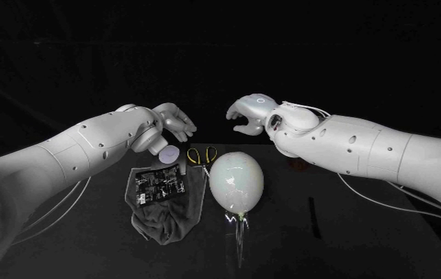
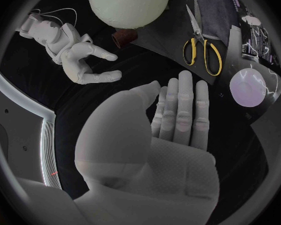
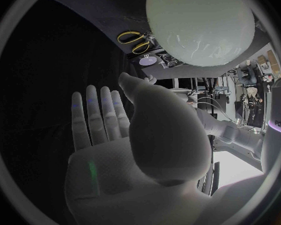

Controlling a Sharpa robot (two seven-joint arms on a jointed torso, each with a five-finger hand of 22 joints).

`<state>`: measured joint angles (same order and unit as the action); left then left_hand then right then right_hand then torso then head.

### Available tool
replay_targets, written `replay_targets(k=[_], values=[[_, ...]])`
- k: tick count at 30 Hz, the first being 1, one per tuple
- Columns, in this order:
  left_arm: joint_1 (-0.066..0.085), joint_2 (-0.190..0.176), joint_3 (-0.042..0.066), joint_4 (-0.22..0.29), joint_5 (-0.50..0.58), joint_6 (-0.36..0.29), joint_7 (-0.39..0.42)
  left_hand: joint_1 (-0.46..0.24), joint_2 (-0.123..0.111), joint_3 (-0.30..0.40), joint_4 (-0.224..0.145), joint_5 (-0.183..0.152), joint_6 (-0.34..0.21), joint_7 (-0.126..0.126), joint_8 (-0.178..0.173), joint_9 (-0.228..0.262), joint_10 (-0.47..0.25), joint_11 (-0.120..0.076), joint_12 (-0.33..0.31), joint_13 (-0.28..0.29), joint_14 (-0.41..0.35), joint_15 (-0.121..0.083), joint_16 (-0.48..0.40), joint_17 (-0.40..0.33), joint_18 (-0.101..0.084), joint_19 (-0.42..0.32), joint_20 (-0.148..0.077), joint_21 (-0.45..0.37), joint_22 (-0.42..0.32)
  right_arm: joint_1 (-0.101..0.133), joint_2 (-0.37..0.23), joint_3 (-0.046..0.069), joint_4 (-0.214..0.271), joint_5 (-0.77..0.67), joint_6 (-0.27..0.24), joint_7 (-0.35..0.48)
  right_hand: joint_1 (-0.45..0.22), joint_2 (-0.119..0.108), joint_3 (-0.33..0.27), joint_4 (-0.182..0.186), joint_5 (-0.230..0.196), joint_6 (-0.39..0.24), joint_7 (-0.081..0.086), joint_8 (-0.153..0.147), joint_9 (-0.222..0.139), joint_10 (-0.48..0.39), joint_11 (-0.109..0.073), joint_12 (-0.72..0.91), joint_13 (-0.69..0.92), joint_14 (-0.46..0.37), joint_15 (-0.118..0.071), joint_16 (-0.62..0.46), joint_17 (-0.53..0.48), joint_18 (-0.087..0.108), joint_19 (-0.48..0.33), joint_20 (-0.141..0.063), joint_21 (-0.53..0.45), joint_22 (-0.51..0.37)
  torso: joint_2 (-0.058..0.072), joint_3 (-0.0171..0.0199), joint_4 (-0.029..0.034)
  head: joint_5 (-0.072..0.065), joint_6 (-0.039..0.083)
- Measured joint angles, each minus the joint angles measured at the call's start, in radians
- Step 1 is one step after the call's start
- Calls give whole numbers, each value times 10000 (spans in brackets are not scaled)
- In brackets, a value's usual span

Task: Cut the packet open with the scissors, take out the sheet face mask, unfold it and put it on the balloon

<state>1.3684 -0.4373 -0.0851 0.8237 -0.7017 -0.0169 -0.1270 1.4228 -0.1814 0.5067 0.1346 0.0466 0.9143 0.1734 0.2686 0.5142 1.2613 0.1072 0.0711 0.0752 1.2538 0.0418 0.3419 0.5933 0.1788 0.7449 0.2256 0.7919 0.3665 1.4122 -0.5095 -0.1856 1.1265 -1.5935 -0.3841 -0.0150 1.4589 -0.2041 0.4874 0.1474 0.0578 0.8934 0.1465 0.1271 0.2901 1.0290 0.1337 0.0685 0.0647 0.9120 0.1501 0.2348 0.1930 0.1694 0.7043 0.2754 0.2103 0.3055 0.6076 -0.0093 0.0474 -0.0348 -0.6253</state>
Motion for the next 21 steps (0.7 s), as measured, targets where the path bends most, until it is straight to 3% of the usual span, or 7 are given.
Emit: replay_targets(k=[3, 8, 10, 12, 14, 17, 21], values=[[-47, 3, -44, -33, -90, -108, 0, -383, -120, -186, 280, 0, 21, -21, -159, -102, -19, -20, 44, 25, 153, -61, 540, 386, 2, 360, -189, 44, -19, 30, -329, 4, 260, 623, -126, 96, -188, -22, 267, -82, -37, 157, 62, 0, -37, 433, 281, 0, -6, 702, -124, 171, 55, 89, 956, -180, 241, 2, 18, -4, -8, 23, -12], [-215, 71, -89, -299, -205, -277, -108, -1159, -201, -617, 1038, 1, -264, 34, -346, -192, -296, 41, 149, 119, 437, 14, 1580, 1111, 0, 1122, -430, 305, -33, 120, -905, 12, 772, 1879, -273, 194, -463, -75, 497, -150, -38, 405, 280, 35, -80, 911, 120, 0, -10, 1405, -355, 268, 128, 91, 1680, -414, 278, -142, 43, -10, -16, 77, -40], [-262, 114, -92, -421, -227, -324, -181, -1191, -175, -904, 1324, 35, -454, 55, -131, 6, -497, -26, 614, 422, 338, -13, 2792, 2018, -1, 1636, -759, 674, 139, 153, -1076, 15, 937, 2259, -309, 210, -631, -75, 526, -121, -38, 495, 345, 80, -92, 1102, 88, 1, -9, 1623, -407, 268, 164, 92, 1890, -476, 278, -193, 58, -12, -27, 108, -50], [-301, 169, -95, -547, -251, -370, -281, -1191, -175, -1082, 1461, 35, -488, 50, 101, 187, -536, -33, 1003, 680, 322, -42, 3796, 2748, -5, 1915, -854, 936, 281, 187, -1249, 16, 1097, 2651, -348, 218, -682, -126, 526, -120, -37, 537, 379, 109, -92, 1203, 57, 1, -6, 1736, -467, 268, 208, 91, 2008, -522, 278, -217, 82, -16, -38, 135, -50], [-324, 230, -95, -673, -282, -388, -380, -1194, -129, -1378, 1481, 35, -560, -18, 554, 494, -688, -108, 1884, 1315, 796, -136, 6046, 4387, -9, 2258, -1022, 1494, 590, 216, -1395, 19, 1217, 2960, -381, 221, -733, -104, 526, -120, -38, 591, 408, 190, -92, 1362, 29, 0, 12, 1932, -517, 345, 266, 90, 2205, -569, 311, -219, 110, -16, -52, 158, -35], [-359, 352, -95, -881, -378, -390, -594, -1230, 73, -1495, 1550, 35, -642, -68, 890, 709, -788, -143, 2780, 1953, 1369, -236, 7933, 5803, -9, 2474, -1093, 1953, 872, 260, -1582, 20, 1325, 3382, -435, 221, -787, -129, 567, -161, -37, 703, 437, 265, -92, 1607, -40, 0, 39, 2270, -612, 481, 411, 89, 2567, -681, 473, -208, 163, -17, -79, 201, -14], [-406, 511, -95, -1070, -538, -339, -858, -1325, 172, -1717, 1538, 64, -504, -289, 1338, 886, -861, -441, 4480, 3183, 2056, -465, 9868, 7009, -254, 3854, -1315, 3669, 3400, 300, -1725, 20, 1438, 3703, -500, 210, -812, -104, 567, -161, -37, 734, 408, 274, -93, 1776, -80, 1, 55, 2524, -719, 583, 555, 87, 2845, -808, 589, -142, 221, -18, -106, 244, 0]])
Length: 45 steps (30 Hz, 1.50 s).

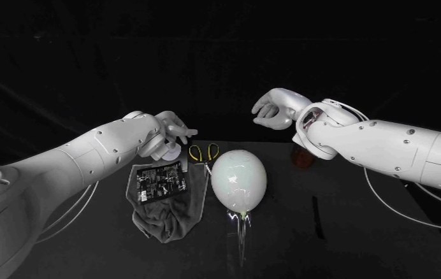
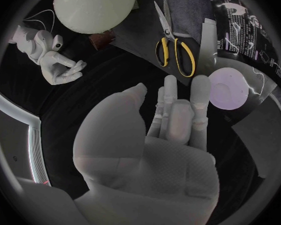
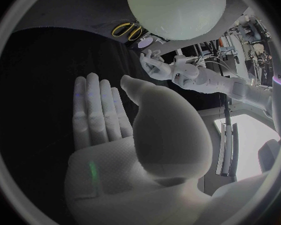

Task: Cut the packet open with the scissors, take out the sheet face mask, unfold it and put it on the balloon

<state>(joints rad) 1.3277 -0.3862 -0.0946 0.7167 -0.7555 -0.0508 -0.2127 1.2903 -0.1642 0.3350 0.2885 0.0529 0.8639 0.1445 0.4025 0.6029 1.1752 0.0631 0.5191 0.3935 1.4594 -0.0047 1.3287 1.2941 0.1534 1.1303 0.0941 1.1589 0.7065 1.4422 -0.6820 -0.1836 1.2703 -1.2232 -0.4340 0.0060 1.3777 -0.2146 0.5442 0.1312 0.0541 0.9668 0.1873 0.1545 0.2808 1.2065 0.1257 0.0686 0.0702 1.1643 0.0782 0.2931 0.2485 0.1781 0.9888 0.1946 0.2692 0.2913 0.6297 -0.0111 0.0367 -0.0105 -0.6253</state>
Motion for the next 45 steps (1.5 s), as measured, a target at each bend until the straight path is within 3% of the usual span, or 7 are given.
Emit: replay_targets(k=[6, 7, 12, 14, 28, 32, 45], values=[[-59, 273, 0, -284, -365, 229, -464, -199, 192, -183, -27, -32, 32, -136, 308, 37, -230, -185, 2359, 1738, 50, -123, 1140, 137, -242, 1004, -157, 1388, 2245, 90, -137, 7, 190, 329, -121, -34, -69, -36, -72, -72, 0, 212, -102, 162, -1, 631, -203, 110, 136, 829, -293, 655, 573, -14, 725, -316, 540, 269, 108, -5, -50, 55, 31], [-68, 305, 0, -323, -419, 265, -530, -276, 190, -253, 9, -32, 95, -200, 389, 38, -227, -190, 2849, 2171, 76, -149, 1306, 138, -383, 1209, -191, 1604, 2638, 100, -156, 7, 223, 359, -137, -41, -100, -29, -72, -72, 0, 213, -104, 193, -1, 705, -253, 144, 161, 875, -338, 749, 680, -15, 774, -366, 593, 305, 123, -7, -57, 59, 35], [-105, 475, 0, -527, -773, 455, -942, -603, 207, -495, 11, -32, 237, -338, 685, 170, 387, -332, 4784, 4201, 75, -257, 1652, 139, -540, 1764, -274, 2180, 3730, 174, -289, 13, 442, 489, -217, -106, -147, -37, -100, -99, 0, 230, -121, 193, -31, 952, -320, 144, 271, 938, -375, 1073, 1042, -24, 848, -440, 775, 447, 201, -13, -93, 88, 47], [-117, 532, 0, -576, -931, 528, -1103, -628, 232, -554, 9, -32, 273, -374, 792, 222, 500, -369, 5217, 4654, 76, -258, 1690, 139, -545, 1843, -323, 2307, 3976, 199, -349, 14, 527, 525, -249, -142, -179, -69, -100, -99, 0, 231, -122, 193, -45, 1018, -314, 144, 316, 940, -377, 1191, 1171, -32, 882, -474, 815, 499, 229, -13, -105, 93, 49], [-127, 670, 2, -664, -1950, 853, -1809, -972, 178, -1022, 15, -32, 344, -445, 1115, 445, 658, -447, 6046, 5574, 75, -327, 1818, 139, -557, 2049, -385, 2576, 4554, 273, -571, 29, 895, 593, -387, -345, -230, -120, -158, -155, 0, 220, -191, 233, -152, 1459, -471, 274, 848, 791, -554, 2410, 2335, -91, 920, -516, 1369, 988, 301, -11, -137, 96, 8], [-133, 716, 3, -707, -2165, 901, -1927, -1004, 210, -1067, 26, -31, 344, -445, 1122, 460, 657, -447, 6047, 5589, 76, -327, 1818, 139, -570, 2048, -385, 2576, 4572, 282, -606, 31, 957, 592, -407, -389, -265, -155, -201, -113, 0, 189, -231, 232, -190, 1459, -471, 336, 1133, 574, -581, 3051, 2830, -100, 844, -624, 1644, 1253, 301, -4, -144, 106, -58], [-360, 988, 5, -1036, -2526, 923, -2059, -1011, 218, -1119, 23, -31, 309, -480, 1163, 483, 655, -448, 6046, 5538, 75, -327, 1818, 139, -618, 2047, -386, 2576, 4593, 329, -736, 39, 1218, 584, -434, -463, -265, -155, -200, -113, 0, 200, -243, 270, -222, 1436, -448, 336, 1424, 249, -552, 3467, 3204, -167, 624, -585, 1819, 1517, 300, -2, -175, 122, -135]])
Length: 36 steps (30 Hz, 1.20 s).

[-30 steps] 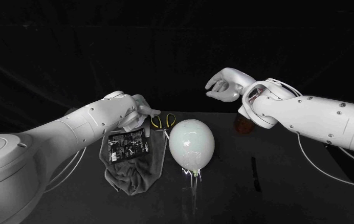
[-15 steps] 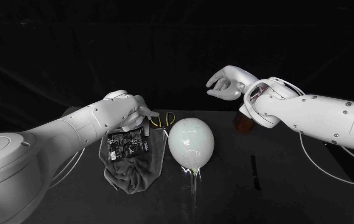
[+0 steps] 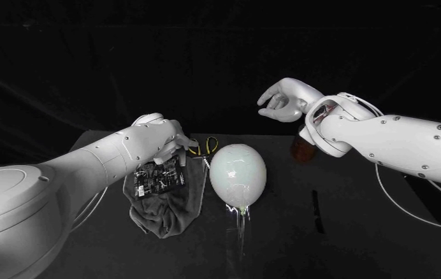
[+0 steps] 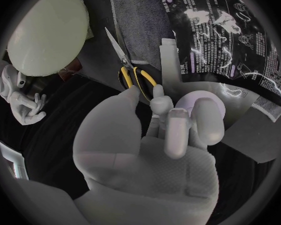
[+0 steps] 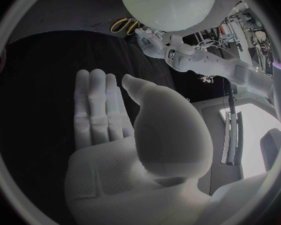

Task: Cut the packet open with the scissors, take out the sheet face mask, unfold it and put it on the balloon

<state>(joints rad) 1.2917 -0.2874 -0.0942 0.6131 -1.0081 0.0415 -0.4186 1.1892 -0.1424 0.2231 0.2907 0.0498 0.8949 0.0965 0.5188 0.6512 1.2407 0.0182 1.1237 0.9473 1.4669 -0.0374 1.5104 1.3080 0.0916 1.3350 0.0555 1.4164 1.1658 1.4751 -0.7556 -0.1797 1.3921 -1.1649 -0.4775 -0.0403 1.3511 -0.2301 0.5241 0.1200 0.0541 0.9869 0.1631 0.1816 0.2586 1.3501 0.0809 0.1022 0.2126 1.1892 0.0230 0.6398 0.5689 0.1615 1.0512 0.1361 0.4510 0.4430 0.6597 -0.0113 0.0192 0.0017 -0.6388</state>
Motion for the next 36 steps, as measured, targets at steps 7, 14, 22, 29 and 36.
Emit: replay_targets(k=[7, 14, 22, 29, 36], values=[[-39, 50, 4, -118, -132, 53, -43, 0, 0, -10, -10, 0, 0, 0, 0, 20, -81, -1, -1, -97, 0, 1, -2, 0, 0, -1, 0, -1, -32, 56, -75, 3, 171, -1, -16, -30, 0, 0, -28, 28, 0, 2, -2, 0, -11, -16, 16, 41, 82, -90, 18, 133, 80, -6, -71, 0, 39, 71, 8, -7, -23, 12, -39], [-73, 132, 8, -241, -220, 72, -81, 0, 0, -37, -38, 0, 0, 0, 2, 53, -79, -3, -1, -96, -1, 1, -3, 0, -1, -1, 0, -2, -46, 95, -129, 4, 305, -1, -29, -62, 0, 0, -28, 28, 0, 13, -14, 39, -11, -52, -20, 41, 118, -90, 18, 148, 111, -11, -106, -35, 39, 100, 33, -6, -71, 37, -54], [-97, 240, 16, -410, -258, 64, -88, 188, 188, -37, -38, 0, -35, -35, 60, 48, -79, -3, 60, 71, -1, 2, -4, 0, -3, -2, 0, 39, -25, 133, -185, 4, 467, -2, -32, -97, -54, 55, 1, 141, 0, 15, -16, 38, -31, -87, 15, 78, 207, -214, 36, 287, 194, -34, -213, 2, 107, 176, 44, 4, -100, 25, -18], [-162, 388, 21, -667, -304, 67, -65, 632, 336, 114, -94, 0, -35, -36, 63, 66, -13, -68, 308, 374, -37, -34, -13, 0, -3, -3, 1, 80, 81, 169, -208, 4, 670, -2, -28, -116, -54, 55, 1, 141, 0, 16, -18, 38, -32, -87, 15, 78, 263, -265, 57, 330, 236, 82, -284, 1, 107, 219, 45, 18, -123, 22, -17], [-193, 539, 32, -947, -533, 50, -25, 714, 263, 132, -93, 0, 4, -73, 178, 75, 54, -57, 437, 538, 1, -72, 33, 0, -4, -3, 1, 81, 135, 216, -235, 4, 788, -2, -25, -133, -54, 54, 2, 141, 0, 18, -19, 38, -44, -87, 15, 77, 291, -300, 21, 367, 257, 81, -320, 36, 154, 238, 64, 32, -176, 44, -51]])
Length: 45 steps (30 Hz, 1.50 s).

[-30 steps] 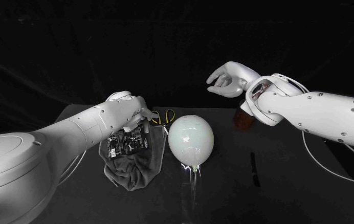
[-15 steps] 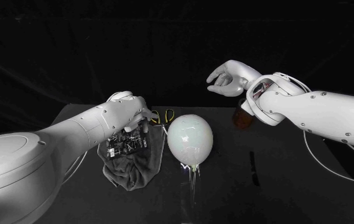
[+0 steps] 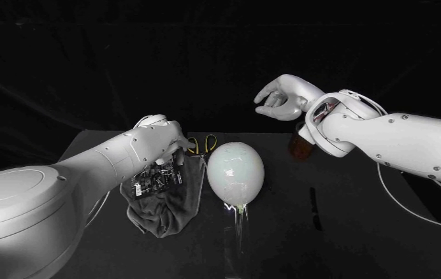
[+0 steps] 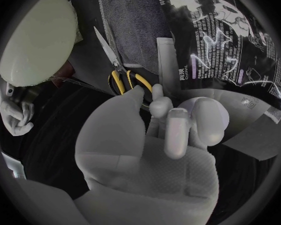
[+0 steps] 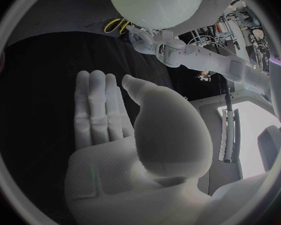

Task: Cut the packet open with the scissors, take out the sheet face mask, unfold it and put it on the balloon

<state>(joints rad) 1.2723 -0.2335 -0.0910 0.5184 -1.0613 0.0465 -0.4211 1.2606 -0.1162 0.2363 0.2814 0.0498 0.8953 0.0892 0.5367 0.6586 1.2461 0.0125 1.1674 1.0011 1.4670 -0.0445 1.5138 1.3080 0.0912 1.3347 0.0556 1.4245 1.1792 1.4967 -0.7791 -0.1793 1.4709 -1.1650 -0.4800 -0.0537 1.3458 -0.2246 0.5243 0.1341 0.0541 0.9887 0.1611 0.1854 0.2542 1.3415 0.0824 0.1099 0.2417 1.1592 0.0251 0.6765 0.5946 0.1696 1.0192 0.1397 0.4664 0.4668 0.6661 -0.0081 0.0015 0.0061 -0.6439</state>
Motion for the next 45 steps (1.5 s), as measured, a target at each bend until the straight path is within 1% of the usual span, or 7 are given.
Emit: replay_targets(k=[18, 25, 33, 38, 39, 42, 45], values=[[-74, 371, -19, -368, -971, -535, 246, 977, -266, 395, -230, 0, 36, 5, -454, -6, 197, -21, 158, 224, 2, 1, 110, 0, -2, 166, -19, 144, 331, 100, 8, 0, 143, 0, -6, -36, 1, -1, 0, 0, 0, -22, 19, 0, -2, -35, -34, 0, 24, -35, 36, 41, 25, -8, 0, 0, 0, 21, 13, 23, -35, -15, -31], [-98, 483, -29, -532, -1163, -794, 407, 1376, -281, 809, -331, -1, 144, -35, -631, -647, 213, -37, 160, 252, 2, 2, 110, 0, -152, 183, -35, 191, 414, 132, 11, 0, 170, 0, -9, -49, 2, -1, 0, 0, 0, -22, 18, 0, -2, -36, -34, 39, 46, -35, 36, 41, 24, -15, -35, -36, 0, 36, 11, 28, -39, -25, -62], [-112, 534, -30, -604, -1127, -1153, 665, 2022, -494, 2680, -946, -40, 500, 149, -1341, -1315, 120, 56, -209, -105, 16, 22, 159, 0, -155, 186, -32, 233, 497, 162, 0, 0, 182, 0, -14, -70, 2, -2, 0, -1, 0, -20, 16, 39, -2, -36, -34, 39, 67, -35, 35, 91, 47, -76, -71, 0, -1, 53, 10, 35, -28, -45, -98], [-127, 539, -28, -592, -920, -1409, 893, 2204, -594, 3600, -1477, -31, 663, 233, -1493, -1531, 195, 133, -329, -213, 17, 25, 225, 0, -155, 237, 19, 277, 558, 171, -2, 0, 183, 0, -19, -82, 2, -2, 0, 0, 0, -18, 13, 39, -3, -36, -34, 39, 91, -72, -2, 91, 55, -79, -71, 0, 39, 66, 4, 35, -22, -55, -116], [-137, 541, -30, -583, -867, -1447, 940, 2197, -588, 3706, -1545, 42, 681, 251, -1501, -1531, 215, 152, -328, -213, 18, 26, 225, 0, -155, 237, 19, 278, 565, 172, -3, 0, 183, 0, -20, -84, 2, -2, 0, 0, 0, -16, 12, 39, -2, -36, -34, 39, 91, -73, -2, 91, 55, -80, -71, 0, 39, 66, 4, 35, -22, -56, -117], [-164, 553, -35, -541, -632, -1561, 1105, 1884, -705, 4399, -1908, 1042, 804, 198, -1522, -1609, 416, 194, -353, -191, 34, 44, 303, 0, -157, 289, 71, 380, 719, 176, -7, 0, 183, 0, -24, -92, 2, -2, 0, 0, 0, -12, 7, 39, -3, -36, -34, 39, 91, -73, -2, 91, 54, -81, -71, 0, 39, 66, 4, 41, -27, -60, -119], [-172, 559, -36, -509, -352, -1646, 1256, 1553, -807, 4749, -2181, 1412, 946, 136, -1523, -1615, 574, 106, -378, -162, 36, 44, 304, 0, -157, 289, 71, 432, 830, 179, -12, 0, 181, 0, -28, -98, 2, -2, 0, -1, 0, -10, 6, 39, -3, -36, -33, 39, 111, -109, 34, 131, 68, -83, -71, 0, 39, 93, 4, 42, -28, -60, -124]])
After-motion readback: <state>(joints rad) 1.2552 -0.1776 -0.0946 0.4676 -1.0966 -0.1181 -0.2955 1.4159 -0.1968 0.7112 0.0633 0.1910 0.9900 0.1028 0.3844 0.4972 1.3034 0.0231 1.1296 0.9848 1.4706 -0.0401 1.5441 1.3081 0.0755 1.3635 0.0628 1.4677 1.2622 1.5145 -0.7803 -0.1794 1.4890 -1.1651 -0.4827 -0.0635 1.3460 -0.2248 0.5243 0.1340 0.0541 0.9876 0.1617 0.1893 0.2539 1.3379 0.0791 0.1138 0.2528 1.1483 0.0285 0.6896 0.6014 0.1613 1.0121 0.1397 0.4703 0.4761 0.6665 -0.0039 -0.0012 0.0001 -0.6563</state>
